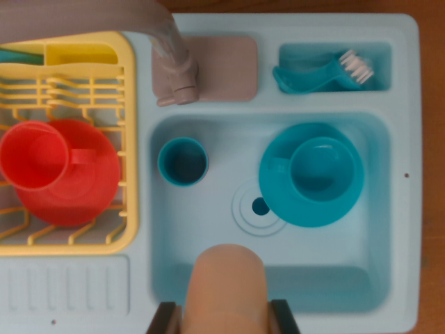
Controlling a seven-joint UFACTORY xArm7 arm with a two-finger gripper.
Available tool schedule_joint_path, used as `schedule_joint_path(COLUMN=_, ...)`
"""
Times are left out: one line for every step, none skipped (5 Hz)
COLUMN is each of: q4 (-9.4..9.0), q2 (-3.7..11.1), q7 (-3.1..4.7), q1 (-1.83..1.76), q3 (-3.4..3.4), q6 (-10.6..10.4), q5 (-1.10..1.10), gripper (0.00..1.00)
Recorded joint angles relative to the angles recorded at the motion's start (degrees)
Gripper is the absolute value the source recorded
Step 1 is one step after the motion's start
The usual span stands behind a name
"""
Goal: Pick detergent from the sink
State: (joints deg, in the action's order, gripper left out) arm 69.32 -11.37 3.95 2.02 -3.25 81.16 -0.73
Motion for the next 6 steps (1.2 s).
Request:
schedule_joint_path(q4=0.00, q2=0.00, q7=0.00, q1=0.00, q3=0.00, q6=0.0, q5=0.00, gripper=1.00)
schedule_joint_path(q4=1.26, q2=-0.48, q7=-0.02, q1=0.00, q3=0.02, q6=1.7, q5=-0.02, gripper=1.00)
schedule_joint_path(q4=1.26, q2=-0.48, q7=-0.02, q1=0.00, q3=0.02, q6=1.7, q5=-0.02, gripper=1.00)
schedule_joint_path(q4=2.32, q2=-0.89, q7=-0.04, q1=-0.01, q3=0.03, q6=3.2, q5=-0.04, gripper=1.00)
schedule_joint_path(q4=2.32, q2=-0.89, q7=-0.04, q1=-0.01, q3=0.03, q6=3.2, q5=-0.04, gripper=1.00)
schedule_joint_path(q4=3.16, q2=-1.21, q7=-0.05, q1=-0.01, q3=0.04, q6=4.4, q5=-0.06, gripper=1.00)
